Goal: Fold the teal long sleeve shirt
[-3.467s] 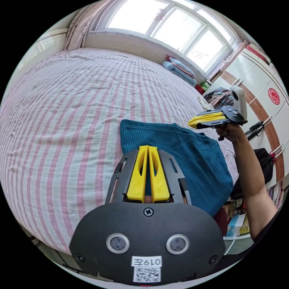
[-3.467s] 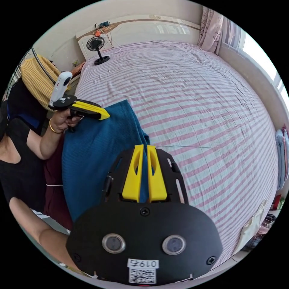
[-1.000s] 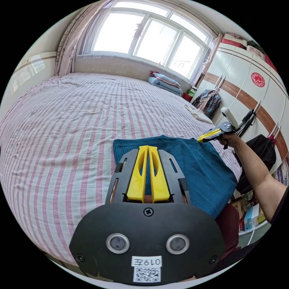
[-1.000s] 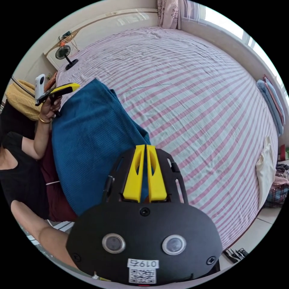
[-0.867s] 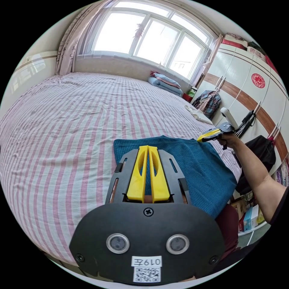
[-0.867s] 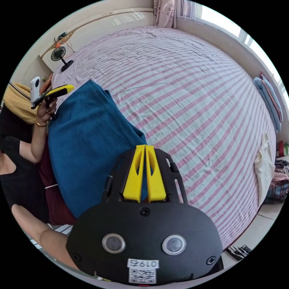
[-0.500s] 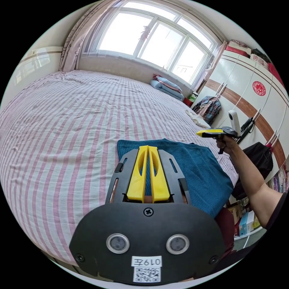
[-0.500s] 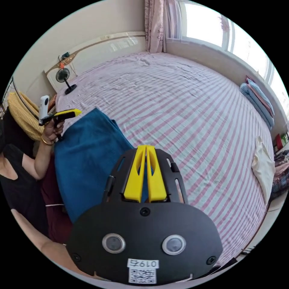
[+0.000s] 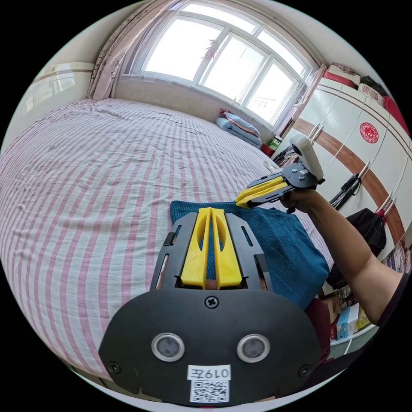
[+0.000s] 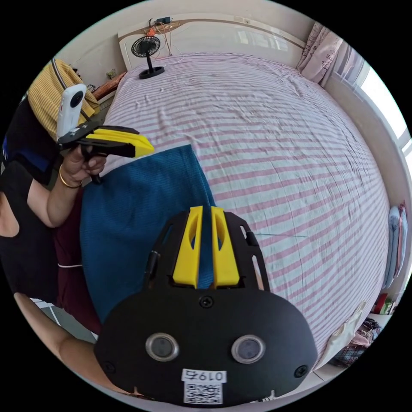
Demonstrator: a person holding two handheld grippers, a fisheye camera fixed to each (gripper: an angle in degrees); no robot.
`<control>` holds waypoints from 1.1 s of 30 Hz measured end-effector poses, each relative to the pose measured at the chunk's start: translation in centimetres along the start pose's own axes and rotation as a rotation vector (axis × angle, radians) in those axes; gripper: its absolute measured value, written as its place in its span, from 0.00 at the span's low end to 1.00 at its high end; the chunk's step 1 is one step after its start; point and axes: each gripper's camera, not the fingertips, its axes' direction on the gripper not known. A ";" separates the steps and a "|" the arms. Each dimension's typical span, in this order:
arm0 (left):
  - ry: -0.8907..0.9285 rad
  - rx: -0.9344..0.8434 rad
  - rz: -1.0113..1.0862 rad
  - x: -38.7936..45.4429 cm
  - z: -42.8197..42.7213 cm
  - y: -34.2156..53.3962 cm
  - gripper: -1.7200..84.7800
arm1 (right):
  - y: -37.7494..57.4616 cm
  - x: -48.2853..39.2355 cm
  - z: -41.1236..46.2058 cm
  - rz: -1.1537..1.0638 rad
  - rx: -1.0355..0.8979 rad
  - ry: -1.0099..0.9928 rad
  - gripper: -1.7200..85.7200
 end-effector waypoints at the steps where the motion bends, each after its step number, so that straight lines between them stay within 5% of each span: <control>1: 0.002 0.001 0.001 -0.1 -0.1 0.0 0.03 | -0.2 0.1 0.1 0.005 0.001 -0.001 0.07; 33: -0.025 -0.070 -0.008 -1.3 0.7 0.4 0.03 | 0.3 -4.6 5.7 0.059 -0.006 -0.040 0.01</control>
